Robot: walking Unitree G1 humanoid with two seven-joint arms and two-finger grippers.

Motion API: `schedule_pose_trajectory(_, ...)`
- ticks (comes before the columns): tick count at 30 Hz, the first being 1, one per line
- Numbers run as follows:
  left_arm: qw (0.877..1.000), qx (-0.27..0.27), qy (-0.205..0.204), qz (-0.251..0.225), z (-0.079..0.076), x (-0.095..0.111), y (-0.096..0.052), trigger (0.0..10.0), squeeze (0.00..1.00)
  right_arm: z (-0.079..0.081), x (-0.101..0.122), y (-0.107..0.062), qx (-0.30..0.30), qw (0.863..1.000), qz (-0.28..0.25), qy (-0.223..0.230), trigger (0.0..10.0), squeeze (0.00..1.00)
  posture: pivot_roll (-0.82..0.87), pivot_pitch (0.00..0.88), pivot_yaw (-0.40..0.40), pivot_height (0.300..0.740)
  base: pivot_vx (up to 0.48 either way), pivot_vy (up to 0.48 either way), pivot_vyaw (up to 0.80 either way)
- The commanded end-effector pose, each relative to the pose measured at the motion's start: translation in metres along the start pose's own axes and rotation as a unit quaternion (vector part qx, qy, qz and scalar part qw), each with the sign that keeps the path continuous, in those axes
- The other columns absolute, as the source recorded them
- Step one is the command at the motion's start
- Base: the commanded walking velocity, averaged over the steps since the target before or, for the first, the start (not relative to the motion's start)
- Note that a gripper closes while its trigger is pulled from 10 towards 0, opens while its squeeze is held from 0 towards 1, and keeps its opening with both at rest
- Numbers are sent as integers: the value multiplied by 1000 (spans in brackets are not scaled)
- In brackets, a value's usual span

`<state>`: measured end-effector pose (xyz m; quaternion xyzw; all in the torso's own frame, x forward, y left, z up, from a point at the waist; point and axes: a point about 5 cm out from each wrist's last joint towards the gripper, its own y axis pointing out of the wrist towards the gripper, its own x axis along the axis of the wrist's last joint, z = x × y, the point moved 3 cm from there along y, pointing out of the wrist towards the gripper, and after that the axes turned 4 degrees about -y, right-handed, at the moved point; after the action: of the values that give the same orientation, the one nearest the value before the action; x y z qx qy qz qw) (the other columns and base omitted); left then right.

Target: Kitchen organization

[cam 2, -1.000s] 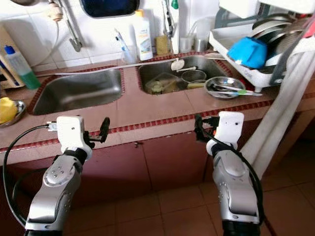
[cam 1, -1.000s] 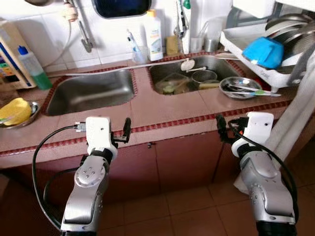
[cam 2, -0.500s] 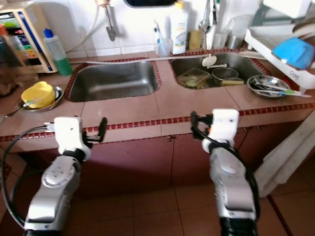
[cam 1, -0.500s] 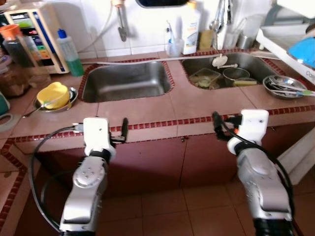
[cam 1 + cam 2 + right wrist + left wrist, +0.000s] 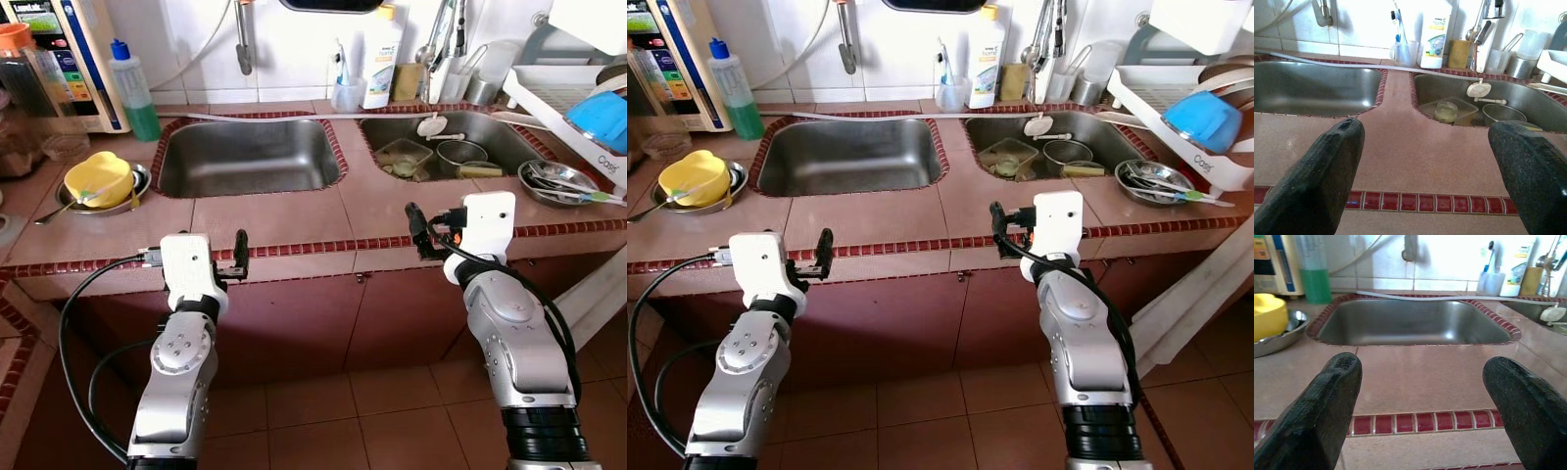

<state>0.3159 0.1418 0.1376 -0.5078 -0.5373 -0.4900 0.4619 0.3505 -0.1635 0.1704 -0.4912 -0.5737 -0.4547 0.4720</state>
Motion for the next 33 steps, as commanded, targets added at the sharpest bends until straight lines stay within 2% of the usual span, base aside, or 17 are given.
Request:
schedule_pose_trajectory(1,1000,-3,15,-12,2,6,4,10000,0,2,0,1,-5,1000,-3,6,10000,0,-33,0,0,740,0,0,0)
schedule_pose_trajectory(4,1000,4,23,-17,5,8,5,10000,0,5,-2,0,-5,1000,-4,12,10000,0,-29,0,8,740,0,0,0)
schedule_pose_trajectory(8,998,36,46,-25,21,12,4,10000,0,12,0,-1,-3,1000,-18,26,10000,0,-11,0,37,740,0,0,0)
schedule_pose_trajectory(10,998,40,50,-26,23,13,4,10000,0,13,1,-1,-4,999,-20,26,10000,0,-11,0,37,740,0,0,0)
schedule_pose_trajectory(11,996,51,65,-32,27,15,4,10000,0,15,0,-1,0,1000,-20,22,10000,0,-8,0,38,740,0,0,0)
schedule_pose_trajectory(14,996,56,67,-37,30,18,5,10000,0,20,1,0,10,1000,-23,13,10000,0,1,0,40,740,0,0,0)
schedule_pose_trajectory(22,995,60,66,-39,29,19,6,10000,0,22,2,3,16,1000,-25,2,10000,0,8,0,38,740,0,0,723)
schedule_pose_trajectory(27,995,61,72,-43,28,20,6,10000,0,22,1,4,11,999,-28,13,10000,0,16,0,37,740,0,0,752)
schedule_pose_trajectory(33,995,57,76,-44,28,19,6,10000,0,23,3,6,5,999,-34,24,10000,0,16,0,36,740,0,0,0)
